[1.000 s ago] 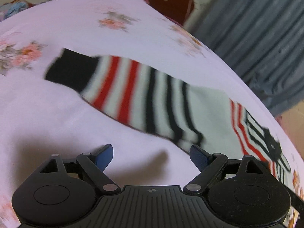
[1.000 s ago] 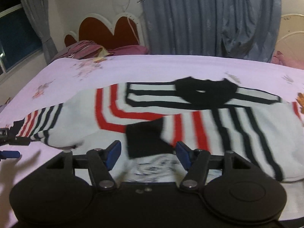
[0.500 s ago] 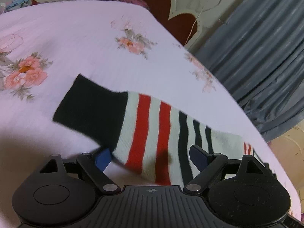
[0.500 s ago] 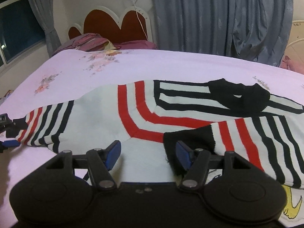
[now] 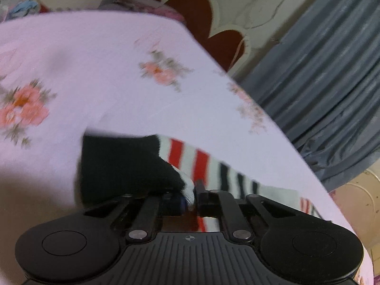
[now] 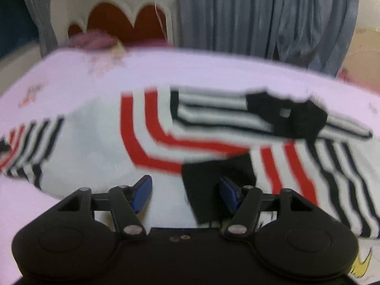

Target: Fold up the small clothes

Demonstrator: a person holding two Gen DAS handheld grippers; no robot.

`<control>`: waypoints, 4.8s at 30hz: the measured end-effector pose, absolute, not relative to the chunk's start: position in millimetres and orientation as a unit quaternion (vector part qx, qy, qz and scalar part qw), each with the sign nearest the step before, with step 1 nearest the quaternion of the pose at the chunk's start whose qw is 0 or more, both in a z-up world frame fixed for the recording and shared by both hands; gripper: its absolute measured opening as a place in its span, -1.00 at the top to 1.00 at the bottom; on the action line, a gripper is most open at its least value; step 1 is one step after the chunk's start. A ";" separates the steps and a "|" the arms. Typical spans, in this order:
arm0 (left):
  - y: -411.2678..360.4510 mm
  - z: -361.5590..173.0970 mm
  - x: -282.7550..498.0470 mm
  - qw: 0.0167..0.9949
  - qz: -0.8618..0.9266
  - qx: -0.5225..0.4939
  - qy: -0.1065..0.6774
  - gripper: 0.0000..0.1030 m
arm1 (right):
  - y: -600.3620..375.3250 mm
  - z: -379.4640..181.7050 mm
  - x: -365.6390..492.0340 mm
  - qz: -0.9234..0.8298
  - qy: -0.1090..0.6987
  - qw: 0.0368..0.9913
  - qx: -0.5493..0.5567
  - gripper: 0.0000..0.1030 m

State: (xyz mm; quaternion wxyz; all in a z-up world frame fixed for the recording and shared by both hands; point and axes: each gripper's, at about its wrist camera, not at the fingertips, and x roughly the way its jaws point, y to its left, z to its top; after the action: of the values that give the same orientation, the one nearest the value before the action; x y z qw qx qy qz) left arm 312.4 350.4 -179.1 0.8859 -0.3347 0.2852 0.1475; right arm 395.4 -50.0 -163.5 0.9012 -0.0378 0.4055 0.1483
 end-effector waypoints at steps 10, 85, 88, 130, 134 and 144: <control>229.0 -106.0 367.0 0.942 -0.024 -0.224 0.251 0.87 | -79.2 -143.9 391.6 0.154 0.386 0.909 0.020 -0.11; 132.4 -146.6 343.6 0.914 -0.044 -0.102 0.391 -0.03 | -289.4 -149.5 396.5 0.041 0.387 0.916 0.102 0.51; 122.9 -139.8 357.2 0.913 -0.055 -0.123 0.384 -0.03 | -284.5 -153.6 400.7 0.052 0.391 0.912 0.108 0.63; 103.9 -164.5 476.5 0.923 -0.002 -0.092 0.375 -0.11 | -245.5 -153.0 425.9 0.097 0.357 0.929 -0.004 0.14; 96.0 -157.3 439.5 0.924 -0.022 -0.097 0.368 -0.32 | -249.8 -142.9 414.0 0.106 0.349 0.931 0.019 0.13; 67.3 -172.8 386.4 0.923 -0.044 -0.014 0.383 -0.43 | -247.7 -160.1 405.4 0.105 0.372 0.922 -0.012 0.09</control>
State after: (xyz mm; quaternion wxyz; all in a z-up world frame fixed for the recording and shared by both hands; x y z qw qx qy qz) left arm 386.4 67.3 -172.8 0.9225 -0.0145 0.3832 -0.0437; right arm 405.4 -247.7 -160.1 0.9222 -0.0119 0.3720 0.1051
